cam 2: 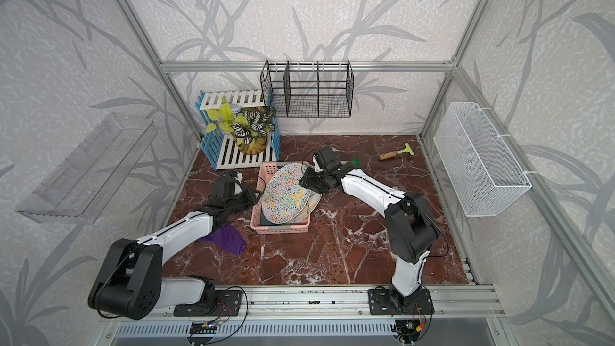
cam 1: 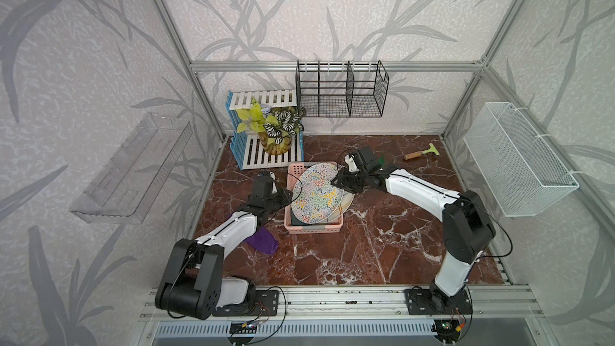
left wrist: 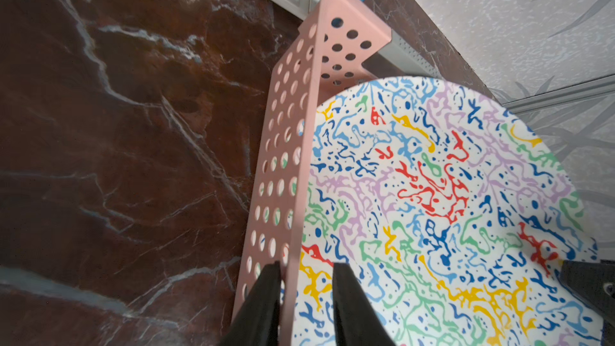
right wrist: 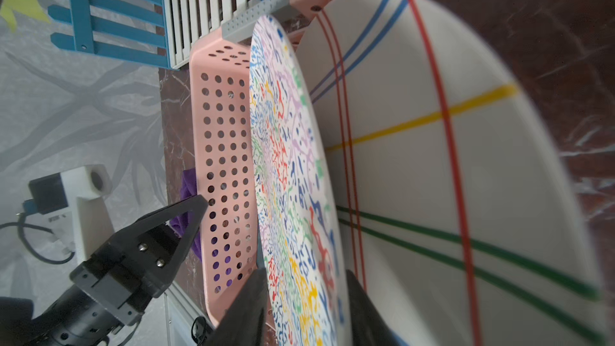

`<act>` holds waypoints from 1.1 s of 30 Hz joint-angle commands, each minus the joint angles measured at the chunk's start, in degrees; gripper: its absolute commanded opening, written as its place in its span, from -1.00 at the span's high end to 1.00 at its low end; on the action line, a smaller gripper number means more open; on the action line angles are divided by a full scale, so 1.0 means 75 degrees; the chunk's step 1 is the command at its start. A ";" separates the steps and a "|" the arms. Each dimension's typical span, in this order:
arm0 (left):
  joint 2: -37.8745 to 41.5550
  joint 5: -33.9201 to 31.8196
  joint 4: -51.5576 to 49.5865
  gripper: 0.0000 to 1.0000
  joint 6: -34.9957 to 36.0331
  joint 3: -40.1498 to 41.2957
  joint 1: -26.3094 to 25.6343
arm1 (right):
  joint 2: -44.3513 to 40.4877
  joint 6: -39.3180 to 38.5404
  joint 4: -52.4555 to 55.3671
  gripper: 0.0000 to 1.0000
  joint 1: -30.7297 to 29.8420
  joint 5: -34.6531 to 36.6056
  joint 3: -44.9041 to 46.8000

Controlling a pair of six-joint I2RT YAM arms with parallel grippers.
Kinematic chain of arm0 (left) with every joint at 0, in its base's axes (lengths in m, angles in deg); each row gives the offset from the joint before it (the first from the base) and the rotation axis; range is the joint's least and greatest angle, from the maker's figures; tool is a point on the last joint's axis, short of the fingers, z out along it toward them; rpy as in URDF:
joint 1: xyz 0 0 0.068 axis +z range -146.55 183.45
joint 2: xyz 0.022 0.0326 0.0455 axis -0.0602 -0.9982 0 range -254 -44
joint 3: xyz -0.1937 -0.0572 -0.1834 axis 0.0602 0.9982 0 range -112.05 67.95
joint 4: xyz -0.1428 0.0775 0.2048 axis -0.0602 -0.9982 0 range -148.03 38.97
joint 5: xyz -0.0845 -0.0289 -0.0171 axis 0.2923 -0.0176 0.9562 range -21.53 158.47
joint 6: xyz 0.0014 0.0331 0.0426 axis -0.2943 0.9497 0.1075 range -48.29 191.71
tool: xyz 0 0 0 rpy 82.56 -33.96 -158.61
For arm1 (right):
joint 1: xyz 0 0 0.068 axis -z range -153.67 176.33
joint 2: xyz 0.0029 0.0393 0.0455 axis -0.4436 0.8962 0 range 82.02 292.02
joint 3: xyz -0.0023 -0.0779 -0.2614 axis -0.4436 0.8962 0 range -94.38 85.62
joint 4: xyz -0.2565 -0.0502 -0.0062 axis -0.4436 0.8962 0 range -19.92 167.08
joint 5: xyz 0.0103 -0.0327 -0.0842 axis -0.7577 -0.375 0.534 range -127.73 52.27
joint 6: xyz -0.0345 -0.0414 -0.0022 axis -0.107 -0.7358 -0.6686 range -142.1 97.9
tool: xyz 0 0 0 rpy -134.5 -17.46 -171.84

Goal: Wipe the wet plate dry
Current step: Pick up the plate from the bin, then pick up the towel at the center of the board.

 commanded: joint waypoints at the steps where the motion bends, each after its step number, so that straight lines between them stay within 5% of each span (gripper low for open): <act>1: 0.0180 0.0406 0.0675 0.41 -0.0209 0.0048 -0.0164 | 0.0069 0.0734 -0.1175 0.26 -0.0268 -0.0593 0.0037; 5: 0.0760 -0.0133 0.0495 0.39 -0.0132 0.0054 -0.0178 | 0.0569 0.0813 -0.1221 0.20 -0.0586 -0.0634 -0.0025; 11: 0.2371 -0.2173 -0.1313 0.29 -0.0130 -0.0026 -0.0146 | 0.0153 0.0529 -0.1190 0.79 -0.0447 -0.0321 0.0047; 17: 0.3708 -0.3766 -0.3635 0.01 -0.1123 0.0118 0.0014 | -0.1457 0.0447 -0.1470 0.90 -0.0172 -0.0007 0.0484; 27: 0.2955 -0.3268 -0.4262 -0.84 -0.2946 0.0640 0.1045 | -0.3710 0.0285 -0.0959 0.98 0.0195 0.0493 0.1809; 33: 0.1904 -0.2643 -0.3328 -0.91 -0.3411 0.0813 0.1791 | -0.4449 0.0153 -0.0728 0.98 0.0285 0.0693 0.2187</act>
